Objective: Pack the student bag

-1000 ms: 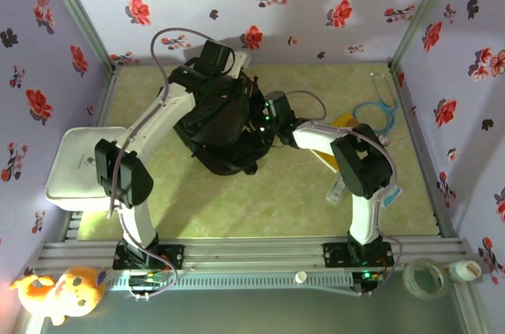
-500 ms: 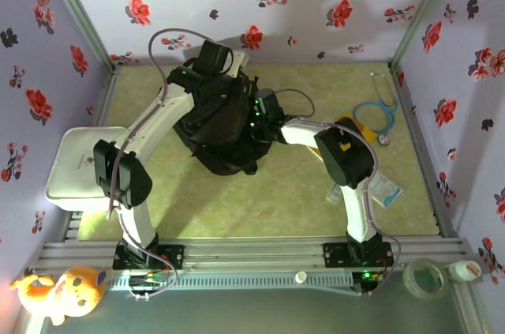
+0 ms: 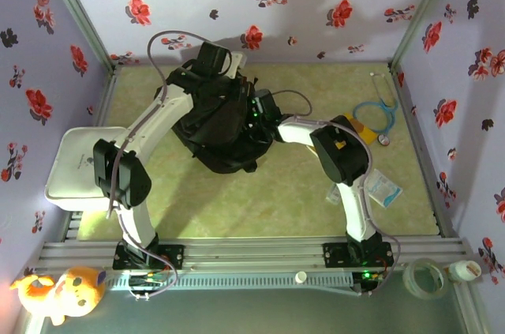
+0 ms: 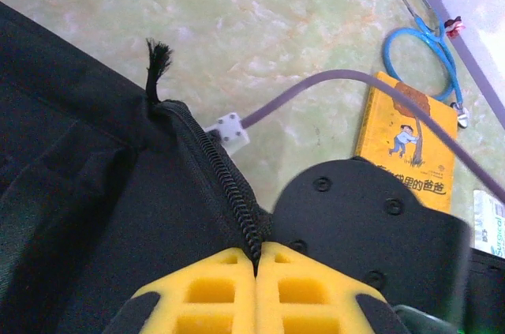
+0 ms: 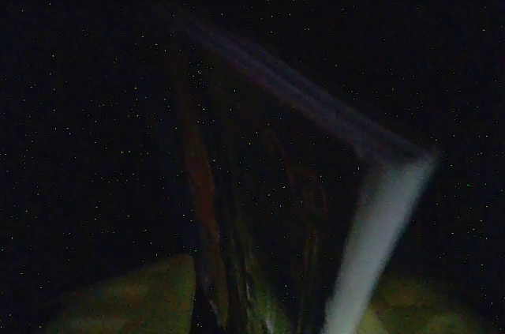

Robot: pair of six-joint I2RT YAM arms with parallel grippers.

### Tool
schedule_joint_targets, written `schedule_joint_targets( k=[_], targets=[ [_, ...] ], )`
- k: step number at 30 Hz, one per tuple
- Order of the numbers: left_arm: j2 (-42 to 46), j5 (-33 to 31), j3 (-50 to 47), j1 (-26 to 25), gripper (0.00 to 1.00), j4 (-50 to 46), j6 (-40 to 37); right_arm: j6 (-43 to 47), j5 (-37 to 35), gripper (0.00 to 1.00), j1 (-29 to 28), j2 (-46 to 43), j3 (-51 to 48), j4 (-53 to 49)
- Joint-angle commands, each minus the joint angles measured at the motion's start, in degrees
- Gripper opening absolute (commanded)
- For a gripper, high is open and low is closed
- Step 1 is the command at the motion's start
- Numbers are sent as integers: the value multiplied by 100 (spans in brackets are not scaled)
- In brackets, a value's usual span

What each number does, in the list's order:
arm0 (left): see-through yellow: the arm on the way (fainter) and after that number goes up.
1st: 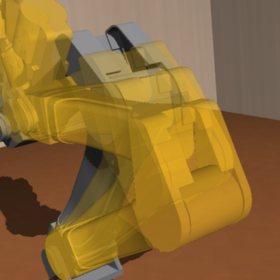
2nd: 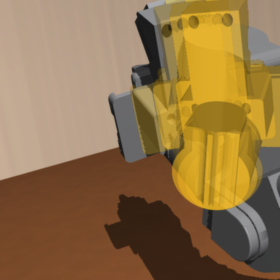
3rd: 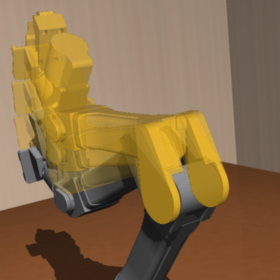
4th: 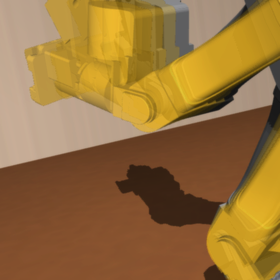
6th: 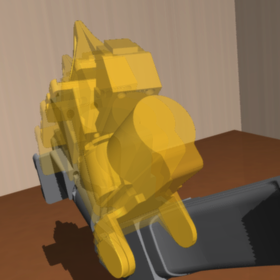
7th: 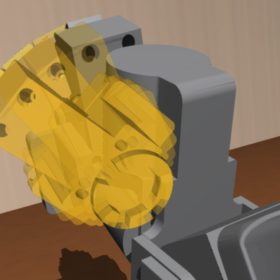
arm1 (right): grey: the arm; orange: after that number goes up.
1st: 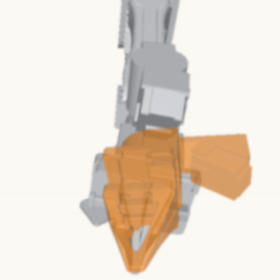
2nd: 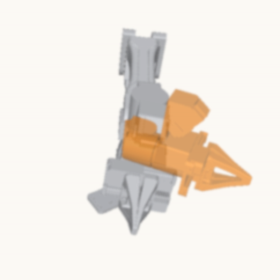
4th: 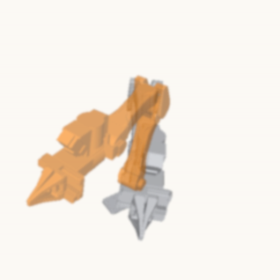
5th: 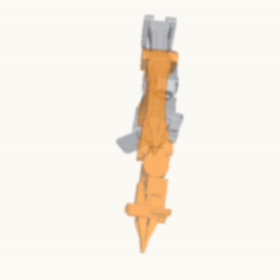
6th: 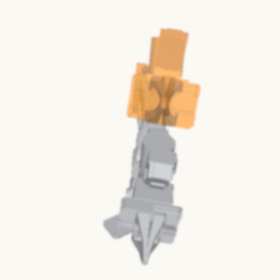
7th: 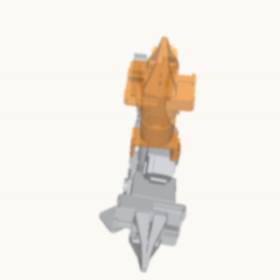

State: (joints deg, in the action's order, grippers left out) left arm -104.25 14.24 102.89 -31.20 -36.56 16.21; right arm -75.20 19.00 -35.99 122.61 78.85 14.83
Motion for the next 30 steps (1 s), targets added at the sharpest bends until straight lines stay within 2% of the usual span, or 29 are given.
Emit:
schedule_joint_targets(
  k=[1,4,12,17,21,25,26,30],
  targets=[
    [379,178,-48,94,0,331,-11,112,-51,49,63,-763,-410,-308],
    [411,183,-141,149,0,331,-21,29,-151,52,118,-1171,-813,-332],
    [479,183,-394,237,0,325,-77,108,-315,51,326,-2203,-1523,-266],
    [708,184,-831,279,0,181,-245,836,-804,56,529,-3212,-2132,-593],
    [1140,236,-1424,290,0,208,-408,1632,-1242,63,714,-4020,-2337,-1236],
    [1427,538,-1905,290,0,218,-507,2004,-1860,69,1047,-4438,-2482,-1996],
    [1494,607,-1997,285,2,237,-484,2048,-1980,70,1191,-4452,-2474,-2252],
    [1673,732,-2306,286,28,306,-402,2361,-2111,74,1781,-4155,-2337,-2927]
  ],
)
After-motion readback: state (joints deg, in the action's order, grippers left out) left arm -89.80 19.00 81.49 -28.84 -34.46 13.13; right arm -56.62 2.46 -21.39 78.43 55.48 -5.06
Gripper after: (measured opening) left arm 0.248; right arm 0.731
